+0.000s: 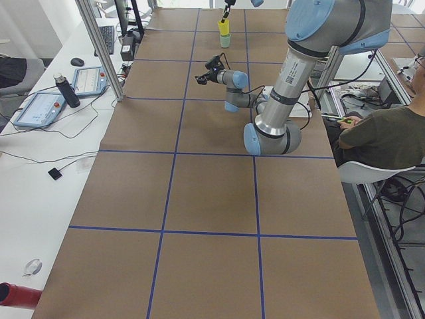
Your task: Transfer and stack yellow cup on green cup
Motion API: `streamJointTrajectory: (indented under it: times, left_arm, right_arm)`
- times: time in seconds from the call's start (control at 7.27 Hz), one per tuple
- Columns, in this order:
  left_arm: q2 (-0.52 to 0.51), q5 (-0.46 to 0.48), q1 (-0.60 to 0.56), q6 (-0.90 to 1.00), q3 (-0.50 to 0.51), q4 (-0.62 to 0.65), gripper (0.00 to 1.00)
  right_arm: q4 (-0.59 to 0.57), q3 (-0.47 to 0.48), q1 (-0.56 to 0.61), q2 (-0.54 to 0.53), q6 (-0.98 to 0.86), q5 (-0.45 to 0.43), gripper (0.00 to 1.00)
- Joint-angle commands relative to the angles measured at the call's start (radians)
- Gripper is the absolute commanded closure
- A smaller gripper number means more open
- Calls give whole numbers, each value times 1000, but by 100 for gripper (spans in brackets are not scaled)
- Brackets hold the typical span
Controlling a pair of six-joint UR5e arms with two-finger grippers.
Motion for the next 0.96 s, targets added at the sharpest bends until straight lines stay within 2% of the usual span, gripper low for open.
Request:
streamJointTrajectory:
  times: [0.0,0.14,0.28,0.41,0.55,0.69,0.83]
  left_arm:
    - [1,1,0,-17,0,0,0]
    - [1,1,2,-17,-1,0,0]
    - [1,1,2,-17,0,0,0]
    - [-1,1,2,-19,-1,0,0]
    - [-1,1,2,-19,-2,0,0]
    - [-1,5,0,-19,0,0,0]
    - [7,16,-14,-29,14,3,0]
  right_arm:
    - [0,-18,-3,16,2,5,100]
    - [0,-32,-4,16,-5,8,96]
    - [0,-34,-6,16,-5,16,79]
    - [0,-34,-6,16,-5,25,45]
    - [0,-34,-6,16,-5,25,33]
    - [0,-34,-6,16,-5,27,0]
    - [-2,-35,-6,23,-5,25,0]
